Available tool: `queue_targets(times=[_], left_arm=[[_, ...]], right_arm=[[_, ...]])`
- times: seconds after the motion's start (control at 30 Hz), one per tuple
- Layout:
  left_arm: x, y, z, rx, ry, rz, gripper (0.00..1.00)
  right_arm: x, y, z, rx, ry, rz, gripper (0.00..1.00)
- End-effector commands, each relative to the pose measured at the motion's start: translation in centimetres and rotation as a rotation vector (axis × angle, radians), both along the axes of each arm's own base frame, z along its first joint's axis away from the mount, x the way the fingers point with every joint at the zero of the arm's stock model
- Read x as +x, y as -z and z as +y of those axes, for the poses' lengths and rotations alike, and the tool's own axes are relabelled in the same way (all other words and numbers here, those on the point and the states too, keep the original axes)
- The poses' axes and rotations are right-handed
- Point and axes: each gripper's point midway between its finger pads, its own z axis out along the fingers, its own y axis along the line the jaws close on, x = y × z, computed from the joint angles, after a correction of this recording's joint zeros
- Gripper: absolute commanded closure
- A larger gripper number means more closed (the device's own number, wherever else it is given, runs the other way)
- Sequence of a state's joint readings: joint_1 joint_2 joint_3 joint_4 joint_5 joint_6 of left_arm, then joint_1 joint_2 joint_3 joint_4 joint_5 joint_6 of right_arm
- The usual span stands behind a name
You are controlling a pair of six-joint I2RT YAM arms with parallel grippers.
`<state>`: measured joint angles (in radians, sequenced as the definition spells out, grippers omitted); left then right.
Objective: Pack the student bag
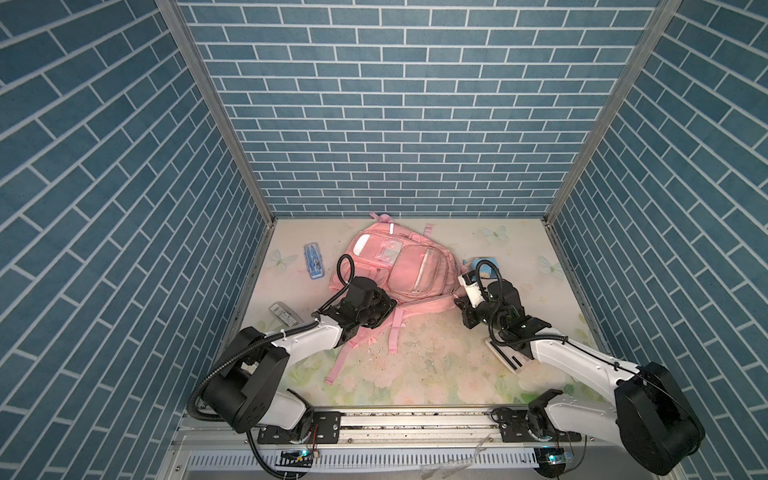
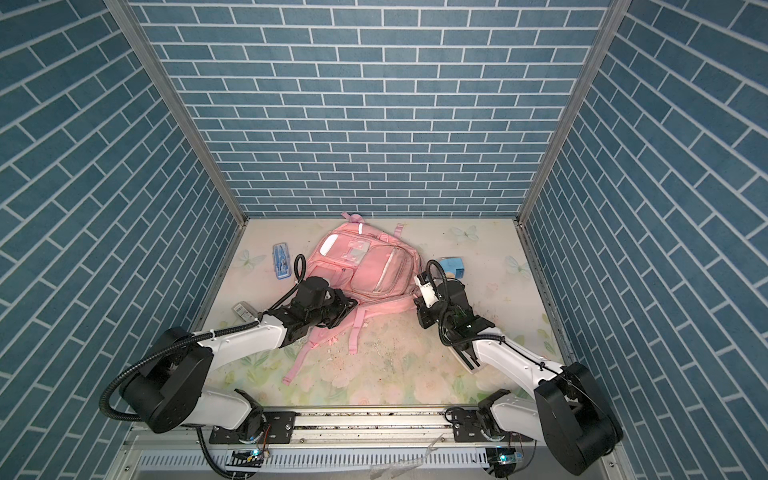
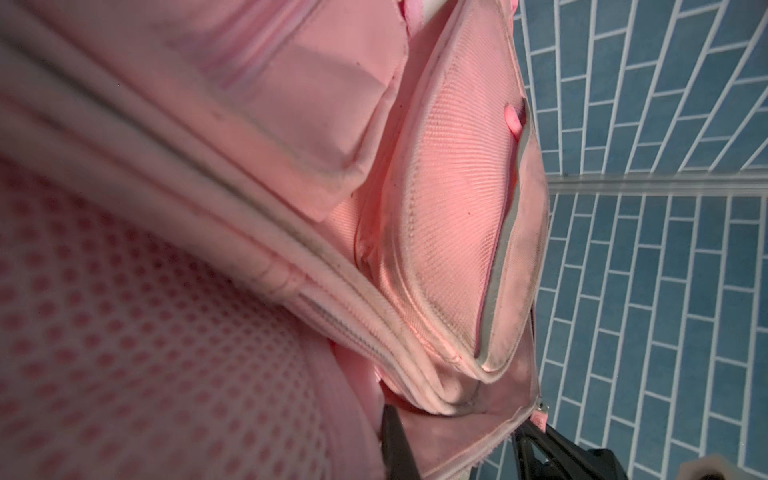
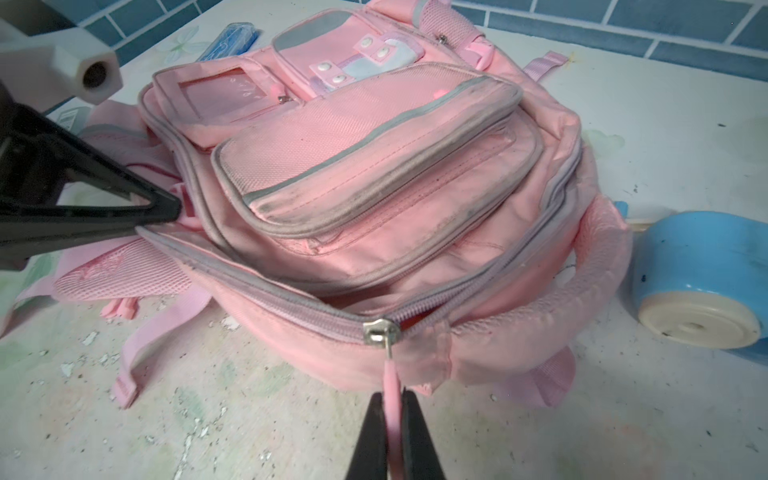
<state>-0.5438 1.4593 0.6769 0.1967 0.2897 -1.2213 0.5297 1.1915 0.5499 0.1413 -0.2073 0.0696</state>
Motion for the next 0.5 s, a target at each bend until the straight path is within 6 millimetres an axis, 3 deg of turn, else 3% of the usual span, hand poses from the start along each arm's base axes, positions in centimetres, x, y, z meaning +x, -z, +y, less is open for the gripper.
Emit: queue_targets(times=[0.0,0.27,0.37,0.4,0.43,0.47], left_arm=[[1.8,0.4,1.9,0.153,0.076,-0.033,1.0],[6.0,-0.8,4.1,0.222,0.135,-0.058,1.0],[7.3,-0.9,4.4,0.201,0.128,-0.056,1.0],[7.5,-1.1,4.4,0.192,0.118,-0.057,0.94],[7.5,-1.2,4.2,0.176,0.106,-0.051,0.78],[7.2,-1.5,3.9,0.159,0.097,-0.047,0.71]], right_arm=[[0.3,-3.5,0.8,0.059,-0.044,-0.064,1.0],[-3.3,-3.9,5.6,0.096,-0.195,-0.083,1.0],[-3.6,-3.8,7.4,0.108,-0.218,-0.095,1.0],[-3.5,-3.8,7.8,0.11,-0.219,-0.094,1.0],[-3.4,-3.5,8.3,0.109,-0.221,-0.086,1.0],[-3.3,-3.4,8.6,0.106,-0.223,-0.083,1.0]])
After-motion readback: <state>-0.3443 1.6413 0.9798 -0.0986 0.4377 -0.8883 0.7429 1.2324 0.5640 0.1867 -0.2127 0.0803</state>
